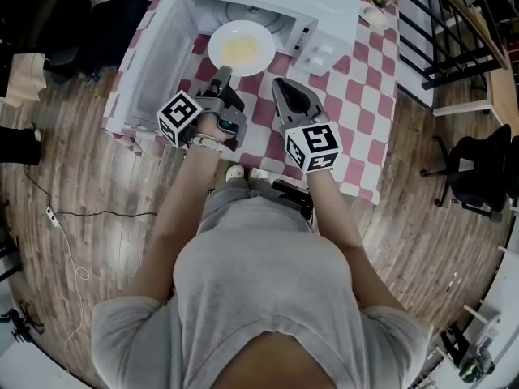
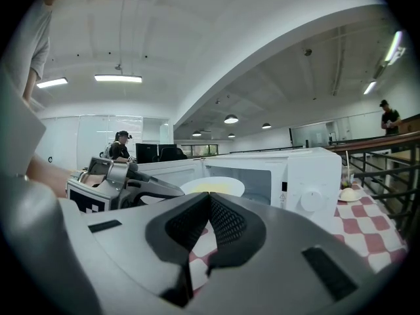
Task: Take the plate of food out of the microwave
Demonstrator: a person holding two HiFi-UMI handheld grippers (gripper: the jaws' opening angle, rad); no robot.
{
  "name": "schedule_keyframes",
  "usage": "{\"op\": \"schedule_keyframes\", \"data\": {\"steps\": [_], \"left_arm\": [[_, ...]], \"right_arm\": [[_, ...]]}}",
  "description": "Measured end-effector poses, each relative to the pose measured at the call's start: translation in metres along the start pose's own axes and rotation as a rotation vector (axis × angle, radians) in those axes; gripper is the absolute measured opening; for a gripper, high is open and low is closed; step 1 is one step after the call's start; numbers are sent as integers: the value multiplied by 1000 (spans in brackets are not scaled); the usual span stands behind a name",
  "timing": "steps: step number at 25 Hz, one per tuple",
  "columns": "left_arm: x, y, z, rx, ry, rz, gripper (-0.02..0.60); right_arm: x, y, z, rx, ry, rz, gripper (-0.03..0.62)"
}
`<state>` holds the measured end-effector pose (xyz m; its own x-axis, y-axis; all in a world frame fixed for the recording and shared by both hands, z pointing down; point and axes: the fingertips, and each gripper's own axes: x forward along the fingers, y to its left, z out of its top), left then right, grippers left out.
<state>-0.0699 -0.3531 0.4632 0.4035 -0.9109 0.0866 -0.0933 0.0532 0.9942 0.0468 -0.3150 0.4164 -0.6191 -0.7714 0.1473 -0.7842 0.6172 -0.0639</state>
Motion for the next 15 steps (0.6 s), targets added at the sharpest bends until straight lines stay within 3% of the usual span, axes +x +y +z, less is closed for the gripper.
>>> {"op": "schedule_keyframes", "data": {"steps": [15], "left_arm": [[-20,-37,-5,-3,4,-23,7]], "right_arm": [[-7,0,32,-72,-38,-39,26]]}}
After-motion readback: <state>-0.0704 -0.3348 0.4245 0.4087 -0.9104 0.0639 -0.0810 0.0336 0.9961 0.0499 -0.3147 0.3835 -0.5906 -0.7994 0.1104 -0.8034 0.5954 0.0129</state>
